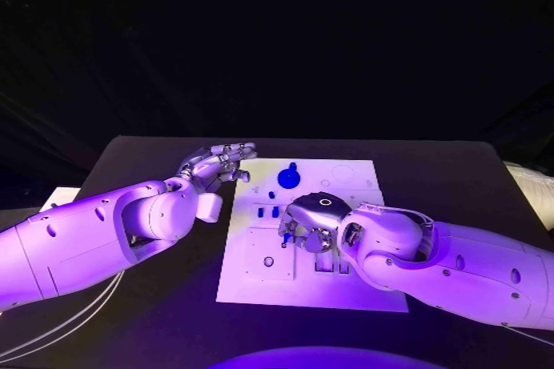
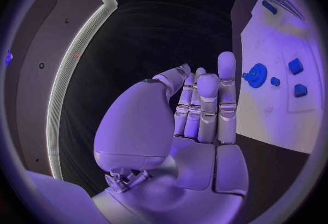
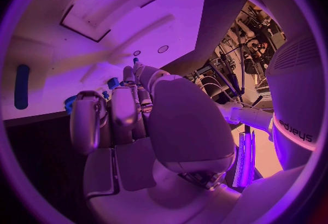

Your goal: Assemble the parts on the task board

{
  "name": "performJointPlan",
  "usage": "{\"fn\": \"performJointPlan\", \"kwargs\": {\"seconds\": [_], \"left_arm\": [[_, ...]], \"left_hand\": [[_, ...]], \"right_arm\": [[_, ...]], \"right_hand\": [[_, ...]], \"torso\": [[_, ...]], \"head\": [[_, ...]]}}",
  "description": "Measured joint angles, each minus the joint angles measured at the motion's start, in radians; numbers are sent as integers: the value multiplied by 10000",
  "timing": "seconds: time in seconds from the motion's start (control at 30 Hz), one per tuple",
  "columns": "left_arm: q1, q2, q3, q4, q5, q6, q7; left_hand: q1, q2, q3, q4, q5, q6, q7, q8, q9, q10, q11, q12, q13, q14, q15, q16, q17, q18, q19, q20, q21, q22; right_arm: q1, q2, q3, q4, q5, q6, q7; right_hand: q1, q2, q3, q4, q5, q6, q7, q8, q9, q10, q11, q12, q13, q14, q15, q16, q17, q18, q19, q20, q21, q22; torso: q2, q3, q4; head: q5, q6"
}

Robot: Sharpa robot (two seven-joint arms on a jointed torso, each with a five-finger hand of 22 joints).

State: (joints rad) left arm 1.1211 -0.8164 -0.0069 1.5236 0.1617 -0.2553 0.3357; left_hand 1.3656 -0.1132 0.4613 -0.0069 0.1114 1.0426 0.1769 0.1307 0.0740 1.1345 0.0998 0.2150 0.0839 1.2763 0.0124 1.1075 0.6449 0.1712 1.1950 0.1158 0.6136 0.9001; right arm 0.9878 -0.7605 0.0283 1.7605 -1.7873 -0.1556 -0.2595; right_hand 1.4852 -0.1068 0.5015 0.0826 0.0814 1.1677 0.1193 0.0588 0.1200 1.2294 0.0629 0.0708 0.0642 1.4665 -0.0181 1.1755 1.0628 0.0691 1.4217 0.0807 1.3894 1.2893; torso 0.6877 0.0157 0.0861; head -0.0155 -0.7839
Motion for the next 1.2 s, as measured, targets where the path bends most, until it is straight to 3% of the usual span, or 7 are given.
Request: {"fn": "performJointPlan", "kwargs": {"seconds": [0.37,1.2], "left_arm": [[-1,11,0,-7,-31,33,-11],[-1,-5,0,-30,-88,98,-80]], "left_hand": [[0,0,-12,-12,0,-13,13,0,-9,-73,0,0,0,0,0,0,-1,-1,0,0,0,-9],[0,0,-11,-11,0,-48,-23,0,-7,-73,1,42,-1,-38,38,0,-11,-1,0,0,1,-8]], "right_arm": [[-51,215,-6,-259,1,128,80],[-56,227,-22,-188,-104,516,-10]], "right_hand": [[-129,28,-1,0,0,11,51,35,11,6,7,0,6,0,0,39,1,0,-1,0,0,-2],[-182,-26,-5,1,-8,-21,47,19,6,17,20,1,0,0,0,39,-8,0,-1,0,-1,-4]], "torso": [[5,15,6],[4,19,0]], "head": [[90,-58],[151,-133]]}}
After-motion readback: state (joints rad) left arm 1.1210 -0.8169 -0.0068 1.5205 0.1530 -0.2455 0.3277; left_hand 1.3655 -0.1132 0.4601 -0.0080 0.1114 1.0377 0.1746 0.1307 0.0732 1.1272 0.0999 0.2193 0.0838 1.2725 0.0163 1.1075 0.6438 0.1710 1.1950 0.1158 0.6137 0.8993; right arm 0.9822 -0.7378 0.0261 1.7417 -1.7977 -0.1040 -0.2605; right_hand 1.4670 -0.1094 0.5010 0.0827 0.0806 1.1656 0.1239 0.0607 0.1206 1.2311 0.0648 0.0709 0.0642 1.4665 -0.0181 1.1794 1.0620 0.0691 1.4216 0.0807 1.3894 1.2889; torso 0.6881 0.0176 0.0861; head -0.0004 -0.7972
